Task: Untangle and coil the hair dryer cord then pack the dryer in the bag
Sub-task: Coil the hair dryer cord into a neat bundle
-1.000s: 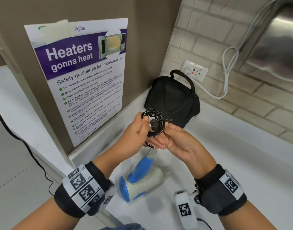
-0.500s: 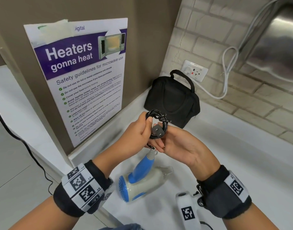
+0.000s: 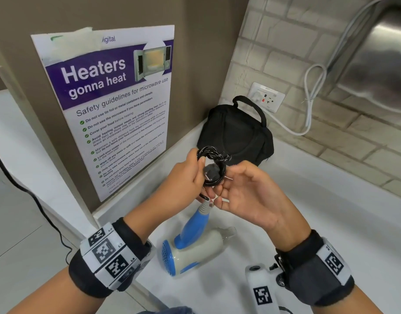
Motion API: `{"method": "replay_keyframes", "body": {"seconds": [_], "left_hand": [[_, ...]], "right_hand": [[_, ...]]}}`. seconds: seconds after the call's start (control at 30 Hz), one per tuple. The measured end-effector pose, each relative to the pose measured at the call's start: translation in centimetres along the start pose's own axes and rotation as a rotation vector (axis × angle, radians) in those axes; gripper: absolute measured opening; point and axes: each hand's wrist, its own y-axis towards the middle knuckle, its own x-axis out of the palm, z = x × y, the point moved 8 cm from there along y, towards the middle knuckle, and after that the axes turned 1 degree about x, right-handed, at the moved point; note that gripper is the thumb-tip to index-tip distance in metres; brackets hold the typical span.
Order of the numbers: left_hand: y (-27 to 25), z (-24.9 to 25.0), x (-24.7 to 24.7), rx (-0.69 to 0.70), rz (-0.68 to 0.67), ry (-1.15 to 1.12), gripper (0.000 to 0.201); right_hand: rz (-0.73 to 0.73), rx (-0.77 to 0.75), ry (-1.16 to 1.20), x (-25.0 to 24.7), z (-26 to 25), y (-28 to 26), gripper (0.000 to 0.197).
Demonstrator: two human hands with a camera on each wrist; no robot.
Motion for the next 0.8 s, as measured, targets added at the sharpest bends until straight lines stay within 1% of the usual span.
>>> {"method": "replay_keyframes", "body": {"seconds": [0.1, 0.13, 0.2, 0.27, 0.33, 0.47, 0.57, 0.6, 0.67, 0.73, 0.8], "left_hand": [[-0.3, 0.9, 0.4, 0.044, -0.028, 0.09, 0.013], [-0.3, 1.1, 0.4, 0.055, -0.027, 0.104, 0.014], [-0.3, 1.2, 0.3, 0.058, -0.012, 0.111, 0.016], [-0.3, 0.9, 0.3, 0.039, -0.005, 0.074, 0.018], [-0.4, 0.7, 0.3, 0.028, 0.001, 0.034, 0.018], [-0.6, 0.6, 1.1, -0.017, -0.022, -0.146, 0.022], [-0.5, 0.3, 1.0, -0.065, 0.04, -0.236, 0.026], [-0.3, 0.1, 0.7, -0.087, 0.071, -0.277, 0.026], [0.0, -0.2, 0.2, -0.119, 0.105, -0.303, 0.027], [0.1, -0.7, 0.0, -0.146, 0.113, -0.346, 0.028], [0.0, -1.1, 0.0, -0.183, 0.113, -0.464, 0.028]], "right_hand": [[0.122, 0.018, -0.066, 0.2, 0.2, -0.1, 0.021], [0.154, -0.008, -0.104, 0.4, 0.0, -0.1, 0.017], [0.162, -0.074, -0.197, 0.5, -0.6, -0.1, 0.008], [0.147, -0.108, -0.34, 0.7, -1.1, -0.4, 0.016], [0.169, -0.132, -0.545, 0.6, -1.3, -1.0, 0.023], [0.317, -0.211, -1.009, 0.8, -2.1, -2.6, 0.029], [0.401, -0.264, -1.25, 1.2, -2.3, -3.8, 0.036], [0.412, -0.275, -1.286, 1.4, -2.2, -4.2, 0.037], [0.41, -0.307, -1.3, 1.9, -2.1, -5.0, 0.032], [0.367, -0.33, -1.255, 2.1, -2.1, -5.8, 0.025], [0.324, -0.337, -1.235, 1.9, -2.3, -6.3, 0.024]]}}
